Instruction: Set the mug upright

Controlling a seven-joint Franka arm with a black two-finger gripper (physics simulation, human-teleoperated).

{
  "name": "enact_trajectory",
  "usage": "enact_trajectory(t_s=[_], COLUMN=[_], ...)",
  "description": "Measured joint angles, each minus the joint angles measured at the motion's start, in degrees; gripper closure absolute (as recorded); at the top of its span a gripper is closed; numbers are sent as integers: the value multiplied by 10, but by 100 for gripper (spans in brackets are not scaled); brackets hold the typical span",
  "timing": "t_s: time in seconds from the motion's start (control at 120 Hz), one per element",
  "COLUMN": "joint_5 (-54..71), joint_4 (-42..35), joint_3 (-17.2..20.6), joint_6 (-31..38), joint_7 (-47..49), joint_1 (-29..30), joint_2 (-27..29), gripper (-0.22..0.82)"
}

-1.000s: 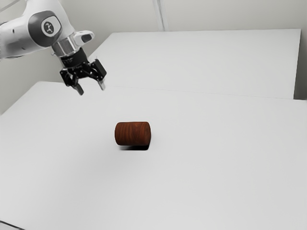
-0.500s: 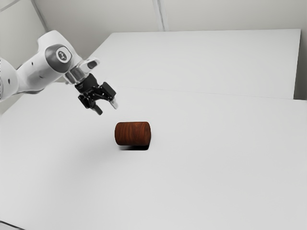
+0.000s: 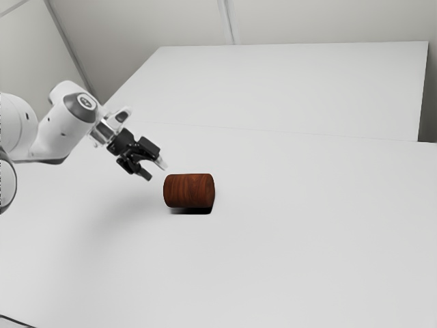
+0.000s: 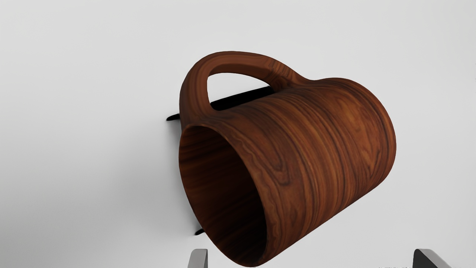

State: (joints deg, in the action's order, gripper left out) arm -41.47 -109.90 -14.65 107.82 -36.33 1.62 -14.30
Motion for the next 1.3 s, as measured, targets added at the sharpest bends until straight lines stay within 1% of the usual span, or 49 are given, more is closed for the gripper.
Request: enact_trajectory(t_s=[0.175,0.475,0.8,1.067,1.15,1.225,1.3], joint_5=[-33,-62,-116,-174,-191,-205,-216], joint_4=[2,11,22,39,39,37,36], joint_3=[0,1,6,8,14,16,17], joint_6=[-34,-85,-121,-144,-151,-164,-178], joint_7=[-42,-94,-128,-149,-155,-159,-163], joint_1=[21,46,48,48,48,48,48], joint_2=[-30,-50,-67,-106,-110,-117,-122], gripper=[0,0,0,0,0,4,13])
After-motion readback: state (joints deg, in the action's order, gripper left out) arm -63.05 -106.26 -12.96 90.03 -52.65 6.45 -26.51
